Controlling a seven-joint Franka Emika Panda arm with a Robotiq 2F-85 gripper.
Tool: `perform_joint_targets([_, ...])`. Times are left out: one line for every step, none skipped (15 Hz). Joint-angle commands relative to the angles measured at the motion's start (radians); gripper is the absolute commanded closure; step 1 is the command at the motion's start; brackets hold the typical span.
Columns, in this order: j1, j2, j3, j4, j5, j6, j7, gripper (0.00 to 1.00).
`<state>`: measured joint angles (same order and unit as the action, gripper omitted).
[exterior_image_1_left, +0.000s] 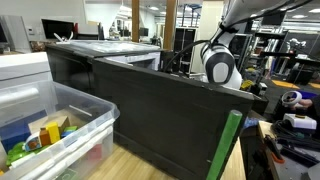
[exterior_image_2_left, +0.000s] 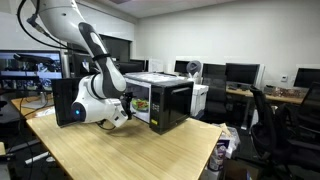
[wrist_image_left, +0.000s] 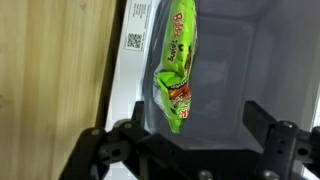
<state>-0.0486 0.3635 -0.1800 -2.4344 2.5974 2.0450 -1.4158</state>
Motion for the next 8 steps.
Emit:
perform_joint_targets([-0.039,0.016,0.035,0.018,0.0,-0.03,-0.027,0.0])
perform_joint_targets([-0.041,0.02,0.042,0.022,0.0,-0.032,-0.027,0.0])
perform_joint_targets([-0.049,0.024,0.055,0.027,0.0,-0.033,-0.027,0.0])
perform_joint_targets([-0.054,0.028,0.066,0.03,0.0,-0.033,-0.03,0.0])
perform_joint_targets([-0.062,0.032,0.079,0.033,0.0,-0.031,-0.032,0.0])
perform_joint_targets([-0.066,0.038,0.091,0.037,0.0,-0.033,-0.034,0.0])
perform_joint_targets([-0.073,0.045,0.103,0.041,0.0,-0.033,-0.036,0.0])
perform_joint_targets([-0.079,0.054,0.115,0.048,0.0,-0.033,-0.039,0.0])
